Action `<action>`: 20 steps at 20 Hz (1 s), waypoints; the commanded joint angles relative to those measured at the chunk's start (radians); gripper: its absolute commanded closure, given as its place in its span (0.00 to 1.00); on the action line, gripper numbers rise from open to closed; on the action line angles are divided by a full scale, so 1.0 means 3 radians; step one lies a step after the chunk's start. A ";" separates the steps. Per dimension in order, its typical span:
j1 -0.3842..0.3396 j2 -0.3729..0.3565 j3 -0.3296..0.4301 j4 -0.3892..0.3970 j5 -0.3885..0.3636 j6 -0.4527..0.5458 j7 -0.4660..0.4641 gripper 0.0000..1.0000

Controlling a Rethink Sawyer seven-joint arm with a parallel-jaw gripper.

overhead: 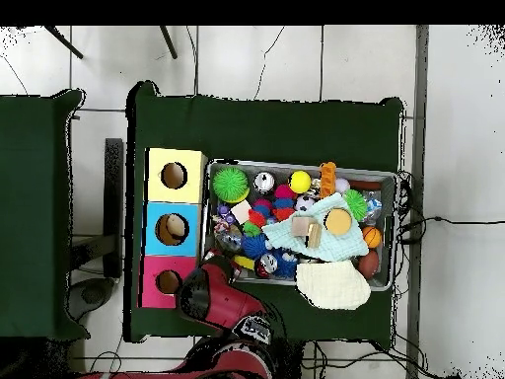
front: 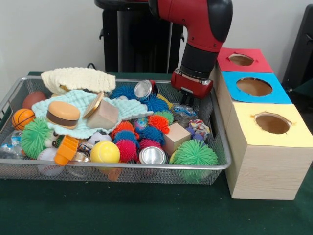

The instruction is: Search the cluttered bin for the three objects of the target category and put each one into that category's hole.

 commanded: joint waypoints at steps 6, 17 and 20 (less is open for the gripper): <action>-0.0218 0.0190 0.0484 -0.0084 0.0100 0.0391 0.0708 1.00; -0.0286 0.0134 0.0544 -0.0032 0.0166 0.0434 0.0796 0.00; -0.0398 0.0173 0.0640 -0.0046 0.0083 0.0428 0.0756 0.00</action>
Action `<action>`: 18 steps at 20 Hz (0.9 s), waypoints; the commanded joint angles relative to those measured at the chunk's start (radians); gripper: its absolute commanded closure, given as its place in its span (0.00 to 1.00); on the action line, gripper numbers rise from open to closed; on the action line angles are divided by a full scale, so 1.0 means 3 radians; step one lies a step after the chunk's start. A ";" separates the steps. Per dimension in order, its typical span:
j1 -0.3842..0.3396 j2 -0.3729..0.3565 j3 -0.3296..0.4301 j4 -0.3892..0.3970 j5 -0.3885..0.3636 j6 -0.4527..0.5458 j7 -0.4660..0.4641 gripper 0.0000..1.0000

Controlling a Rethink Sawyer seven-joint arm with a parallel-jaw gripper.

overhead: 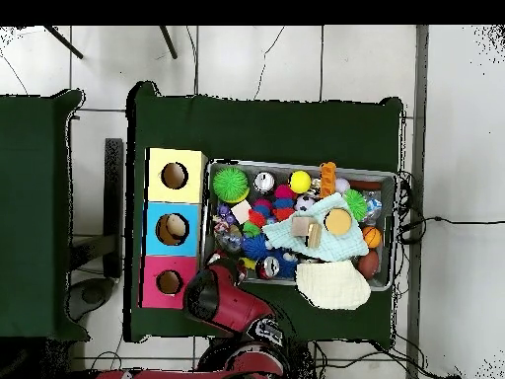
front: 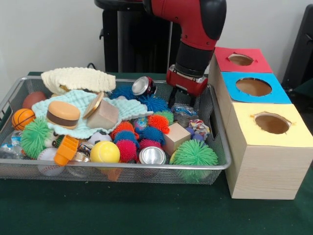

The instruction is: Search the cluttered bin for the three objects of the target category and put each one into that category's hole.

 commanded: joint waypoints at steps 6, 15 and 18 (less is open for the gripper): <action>-0.0211 0.0221 0.0582 -0.0140 0.0110 0.0344 0.0730 0.00; -0.0197 -0.0026 0.0602 0.0111 0.0050 0.0438 0.0734 0.00; -0.0169 -0.0117 0.0612 0.0199 0.0067 0.0468 0.0770 0.00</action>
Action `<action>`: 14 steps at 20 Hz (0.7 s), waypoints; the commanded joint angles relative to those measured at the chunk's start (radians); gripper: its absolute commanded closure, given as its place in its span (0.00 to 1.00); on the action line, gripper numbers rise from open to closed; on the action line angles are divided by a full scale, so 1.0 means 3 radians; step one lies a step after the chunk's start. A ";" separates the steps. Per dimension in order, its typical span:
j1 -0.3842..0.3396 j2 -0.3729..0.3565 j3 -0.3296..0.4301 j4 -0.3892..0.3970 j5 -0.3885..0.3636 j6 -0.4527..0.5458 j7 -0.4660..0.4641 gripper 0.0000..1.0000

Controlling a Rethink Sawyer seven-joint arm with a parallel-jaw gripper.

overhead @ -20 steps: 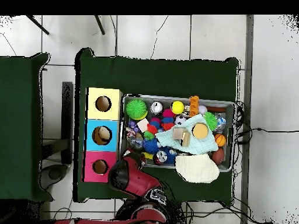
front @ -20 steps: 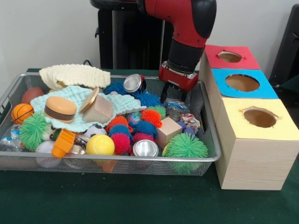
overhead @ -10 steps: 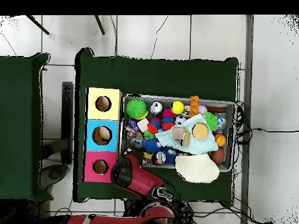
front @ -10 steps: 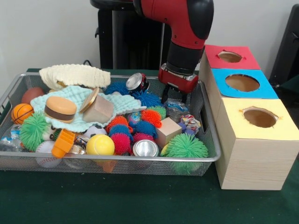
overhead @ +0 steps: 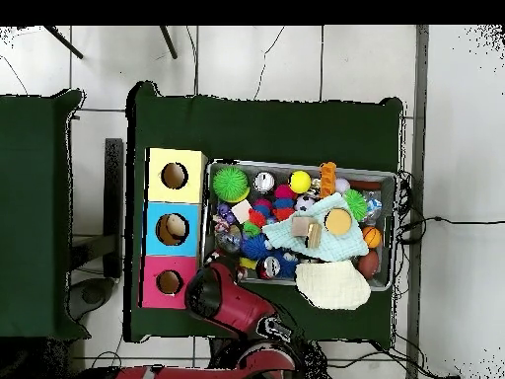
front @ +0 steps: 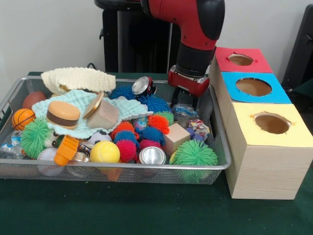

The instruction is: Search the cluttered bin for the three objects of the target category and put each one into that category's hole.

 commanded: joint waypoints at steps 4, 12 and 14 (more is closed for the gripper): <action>-0.0026 -0.0203 0.0448 0.0248 0.0081 0.0468 0.0785 0.00; -0.0058 -0.0337 0.0439 0.0346 0.0097 0.0498 0.0768 0.00; -0.0056 -0.0345 0.0442 0.0359 0.0104 0.0489 0.0775 0.00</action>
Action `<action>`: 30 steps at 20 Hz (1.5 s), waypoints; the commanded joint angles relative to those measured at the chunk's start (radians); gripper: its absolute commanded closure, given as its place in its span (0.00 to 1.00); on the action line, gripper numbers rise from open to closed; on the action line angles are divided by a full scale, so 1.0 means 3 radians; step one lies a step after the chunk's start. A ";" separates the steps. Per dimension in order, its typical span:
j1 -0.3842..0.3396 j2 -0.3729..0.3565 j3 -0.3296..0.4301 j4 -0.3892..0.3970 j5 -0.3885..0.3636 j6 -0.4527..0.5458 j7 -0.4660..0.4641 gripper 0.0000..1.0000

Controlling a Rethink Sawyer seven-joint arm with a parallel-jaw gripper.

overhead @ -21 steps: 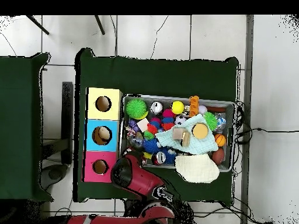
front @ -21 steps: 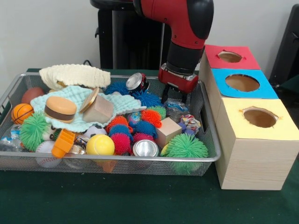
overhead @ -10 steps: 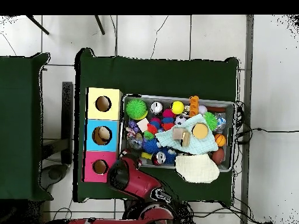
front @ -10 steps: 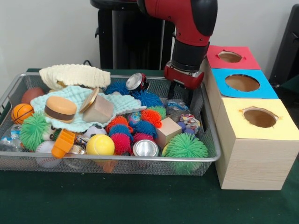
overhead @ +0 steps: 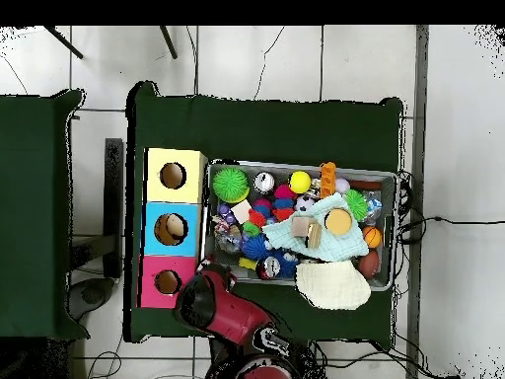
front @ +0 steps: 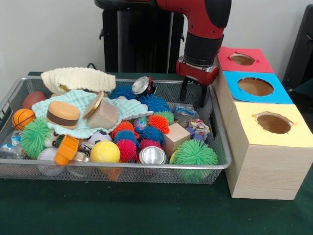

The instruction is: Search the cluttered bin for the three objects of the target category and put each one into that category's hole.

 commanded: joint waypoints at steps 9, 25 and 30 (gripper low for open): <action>-0.0081 -0.0056 0.0354 0.0170 0.0062 0.0303 0.0779 0.00; -0.0003 0.0130 0.0440 0.0487 0.0004 -0.0257 0.1147 0.00; 0.0100 0.0124 0.0470 0.0566 0.0082 -0.0376 0.1287 0.00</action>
